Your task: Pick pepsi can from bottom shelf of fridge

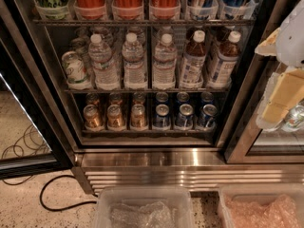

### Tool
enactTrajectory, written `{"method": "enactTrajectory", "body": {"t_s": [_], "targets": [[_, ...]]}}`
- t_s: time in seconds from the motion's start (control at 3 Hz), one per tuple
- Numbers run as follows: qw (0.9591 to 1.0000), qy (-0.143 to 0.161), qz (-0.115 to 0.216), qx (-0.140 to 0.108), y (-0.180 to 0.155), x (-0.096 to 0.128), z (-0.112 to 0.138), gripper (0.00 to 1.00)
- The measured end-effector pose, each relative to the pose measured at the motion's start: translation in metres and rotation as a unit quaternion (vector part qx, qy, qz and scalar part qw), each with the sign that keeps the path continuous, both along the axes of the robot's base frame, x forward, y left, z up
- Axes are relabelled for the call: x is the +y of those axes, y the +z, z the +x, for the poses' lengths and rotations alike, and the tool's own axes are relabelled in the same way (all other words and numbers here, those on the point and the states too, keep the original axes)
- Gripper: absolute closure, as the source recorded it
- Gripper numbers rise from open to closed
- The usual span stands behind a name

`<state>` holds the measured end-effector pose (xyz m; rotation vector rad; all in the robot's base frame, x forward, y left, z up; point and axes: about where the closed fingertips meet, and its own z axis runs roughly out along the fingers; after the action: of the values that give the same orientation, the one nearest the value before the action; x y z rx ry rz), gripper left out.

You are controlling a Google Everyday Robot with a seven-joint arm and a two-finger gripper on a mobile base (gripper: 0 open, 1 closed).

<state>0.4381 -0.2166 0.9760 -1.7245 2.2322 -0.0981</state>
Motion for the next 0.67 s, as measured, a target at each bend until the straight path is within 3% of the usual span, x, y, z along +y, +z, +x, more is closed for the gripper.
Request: {"method": "enactTrajectory", "body": {"t_s": [0.33, 0.67], "targets": [[1.0, -0.006, 0.004, -0.003, -0.005, 0.003, -0.004, 0.0], [0.9992, -0.008, 0.04, 0.0, -0.028, 0.016, -0.023, 0.0]]}}
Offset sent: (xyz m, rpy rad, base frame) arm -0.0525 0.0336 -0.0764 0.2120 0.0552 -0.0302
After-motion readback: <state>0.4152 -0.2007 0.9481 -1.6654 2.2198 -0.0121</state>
